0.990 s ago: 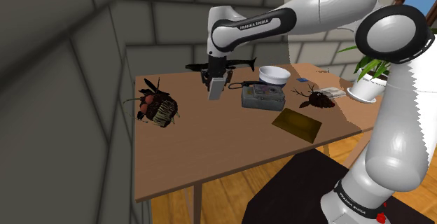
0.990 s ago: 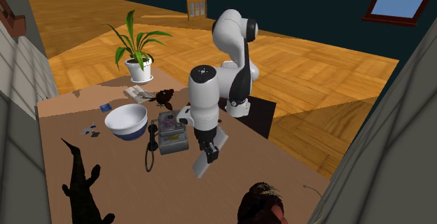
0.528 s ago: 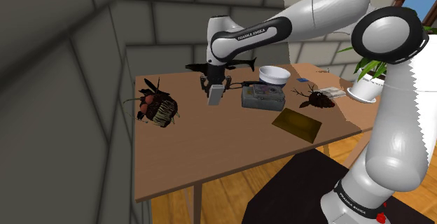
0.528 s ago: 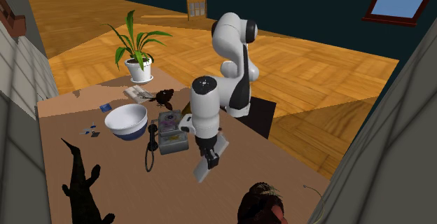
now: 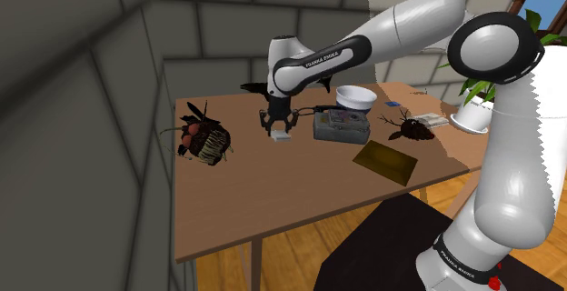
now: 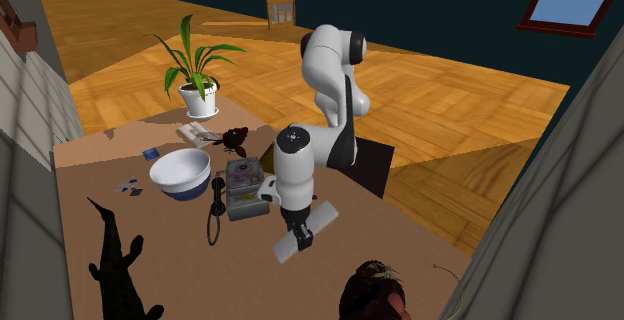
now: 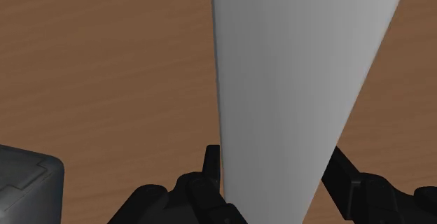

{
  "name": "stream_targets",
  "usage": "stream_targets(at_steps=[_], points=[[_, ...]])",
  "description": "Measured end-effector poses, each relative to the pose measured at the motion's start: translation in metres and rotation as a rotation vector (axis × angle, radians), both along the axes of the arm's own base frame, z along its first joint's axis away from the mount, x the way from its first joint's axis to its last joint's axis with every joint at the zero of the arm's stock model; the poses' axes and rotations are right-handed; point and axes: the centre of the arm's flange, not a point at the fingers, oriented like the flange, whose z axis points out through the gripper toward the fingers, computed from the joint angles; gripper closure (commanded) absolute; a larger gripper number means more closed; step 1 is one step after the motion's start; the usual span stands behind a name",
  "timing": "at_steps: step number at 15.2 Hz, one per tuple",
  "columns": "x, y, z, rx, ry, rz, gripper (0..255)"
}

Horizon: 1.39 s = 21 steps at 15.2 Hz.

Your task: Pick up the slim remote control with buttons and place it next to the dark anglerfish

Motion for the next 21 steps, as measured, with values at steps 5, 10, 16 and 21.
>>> stream_targets(at_steps=[5,10,16,21], points=[[0.0,0.0,-0.02,0.0,0.001,-0.001,255],[0.0,0.0,-0.021,0.0,0.001,-0.001,255],[0.0,-0.002,-0.022,-0.001,0.002,-0.003,0],[-0.002,0.001,0.017,-0.001,0.001,-0.003,0]])
